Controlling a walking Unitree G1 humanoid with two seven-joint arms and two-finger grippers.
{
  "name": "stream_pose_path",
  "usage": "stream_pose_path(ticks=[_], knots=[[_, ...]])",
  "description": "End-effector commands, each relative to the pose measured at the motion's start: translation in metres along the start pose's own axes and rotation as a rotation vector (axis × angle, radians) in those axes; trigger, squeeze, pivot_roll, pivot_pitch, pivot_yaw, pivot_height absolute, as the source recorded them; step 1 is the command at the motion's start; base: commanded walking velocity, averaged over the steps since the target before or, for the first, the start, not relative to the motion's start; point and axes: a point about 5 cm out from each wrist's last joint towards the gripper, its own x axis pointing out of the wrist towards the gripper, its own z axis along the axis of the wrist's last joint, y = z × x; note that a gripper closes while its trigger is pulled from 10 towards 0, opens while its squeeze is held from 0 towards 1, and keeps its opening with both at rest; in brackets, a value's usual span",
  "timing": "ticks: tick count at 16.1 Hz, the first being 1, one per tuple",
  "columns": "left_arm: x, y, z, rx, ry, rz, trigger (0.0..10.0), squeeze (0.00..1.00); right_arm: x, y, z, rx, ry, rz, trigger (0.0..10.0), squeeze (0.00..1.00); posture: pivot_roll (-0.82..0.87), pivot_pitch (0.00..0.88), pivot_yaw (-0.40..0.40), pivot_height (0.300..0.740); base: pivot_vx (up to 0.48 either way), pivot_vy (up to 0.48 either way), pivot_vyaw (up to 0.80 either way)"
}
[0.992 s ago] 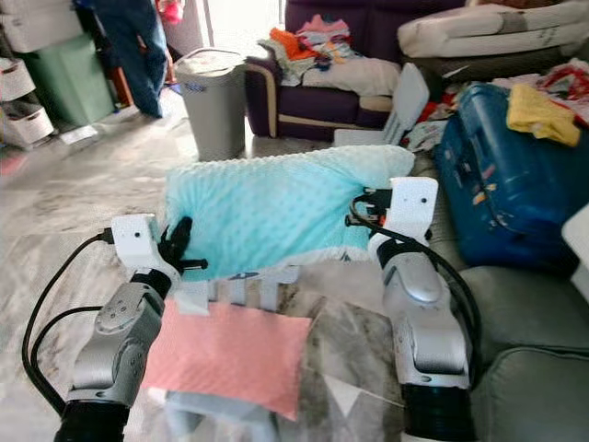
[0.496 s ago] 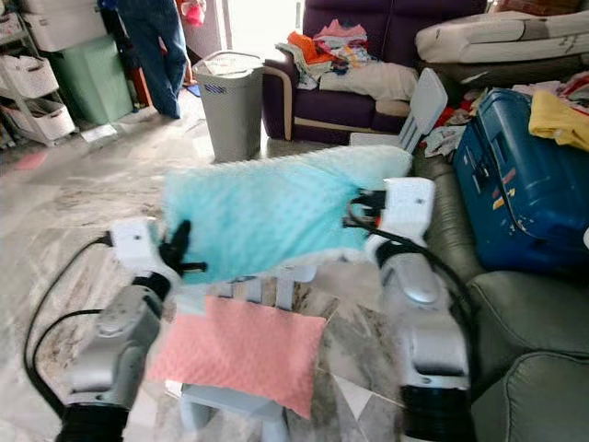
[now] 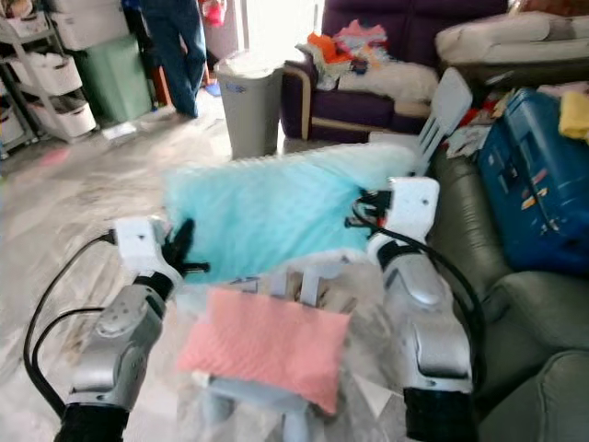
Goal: Move the pillow to the sofa
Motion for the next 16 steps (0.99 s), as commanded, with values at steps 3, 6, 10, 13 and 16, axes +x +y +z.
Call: stream_pose_path(ticks=[3, 6, 10, 13, 16], knots=[[0.003, 0.001, 0.008, 0.026, -0.028, 0.000, 10.0, 0.00, 0.000, 0.004, 0.008, 0.024, -0.024, 0.022, 10.0, 0.00, -0.07, 0.000, 0.003, 0.740, 0.000, 0.480, 0.00], [0.004, 0.001, 0.009, 0.025, -0.030, -0.003, 10.0, 0.00, 0.001, 0.004, 0.007, -0.041, -0.017, -0.001, 10.0, 0.00, -0.07, 0.000, 0.004, 0.740, 0.000, 0.480, 0.00], [0.004, 0.001, 0.008, 0.027, -0.024, -0.003, 10.0, 0.00, 0.002, 0.004, 0.006, -0.045, -0.028, -0.037, 10.0, 0.00, -0.07, 0.000, 0.005, 0.740, 0.000, 0.435, 0.00], [0.005, 0.000, 0.009, 0.024, -0.022, -0.009, 10.0, 0.00, 0.003, 0.002, 0.006, -0.058, -0.023, -0.070, 10.0, 0.00, -0.07, 0.000, 0.004, 0.740, 0.000, 0.000, 0.00], [0.009, 0.006, 0.014, 0.000, -0.032, 0.024, 10.0, 0.00, 0.000, 0.000, -0.004, -0.115, 0.051, -0.014, 10.0, 0.00, -0.07, 0.000, 0.004, 0.740, 0.000, 0.000, 0.00]])
